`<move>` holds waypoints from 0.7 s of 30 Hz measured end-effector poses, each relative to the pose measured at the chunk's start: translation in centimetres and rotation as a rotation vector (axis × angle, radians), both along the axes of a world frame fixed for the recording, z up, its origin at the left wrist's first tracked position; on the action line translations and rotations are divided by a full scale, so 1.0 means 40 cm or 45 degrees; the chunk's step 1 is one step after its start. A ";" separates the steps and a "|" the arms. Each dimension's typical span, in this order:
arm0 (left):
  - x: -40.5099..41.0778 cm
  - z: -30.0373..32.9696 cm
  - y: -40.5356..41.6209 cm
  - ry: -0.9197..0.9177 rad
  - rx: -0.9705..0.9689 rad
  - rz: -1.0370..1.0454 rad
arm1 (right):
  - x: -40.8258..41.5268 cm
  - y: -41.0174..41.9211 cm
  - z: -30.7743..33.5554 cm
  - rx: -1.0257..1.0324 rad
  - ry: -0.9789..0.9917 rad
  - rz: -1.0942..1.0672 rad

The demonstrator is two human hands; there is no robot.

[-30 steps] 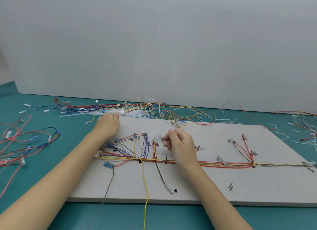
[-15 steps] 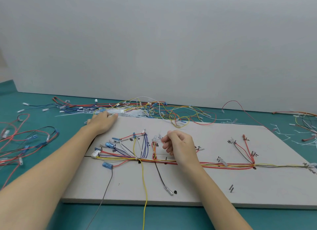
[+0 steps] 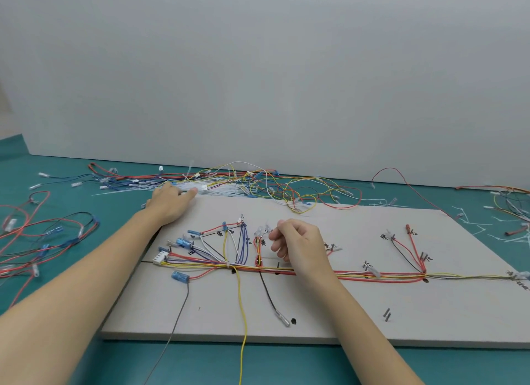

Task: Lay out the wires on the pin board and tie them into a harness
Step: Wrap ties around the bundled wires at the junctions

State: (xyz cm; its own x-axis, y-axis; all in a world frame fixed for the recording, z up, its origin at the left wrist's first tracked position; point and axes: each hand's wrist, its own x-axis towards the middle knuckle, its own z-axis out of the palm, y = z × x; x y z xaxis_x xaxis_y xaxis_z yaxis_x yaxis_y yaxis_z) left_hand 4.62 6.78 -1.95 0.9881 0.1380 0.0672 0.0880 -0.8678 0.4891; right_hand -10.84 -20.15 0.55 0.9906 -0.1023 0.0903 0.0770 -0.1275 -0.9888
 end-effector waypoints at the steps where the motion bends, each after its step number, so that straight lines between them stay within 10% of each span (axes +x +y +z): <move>1: -0.003 0.001 -0.001 -0.045 -0.054 -0.001 | -0.001 0.001 0.000 -0.004 0.003 0.004; 21: -0.102 0.121 -0.076 -0.525 -0.507 0.090 | 0.002 -0.006 0.000 -0.011 0.002 -0.035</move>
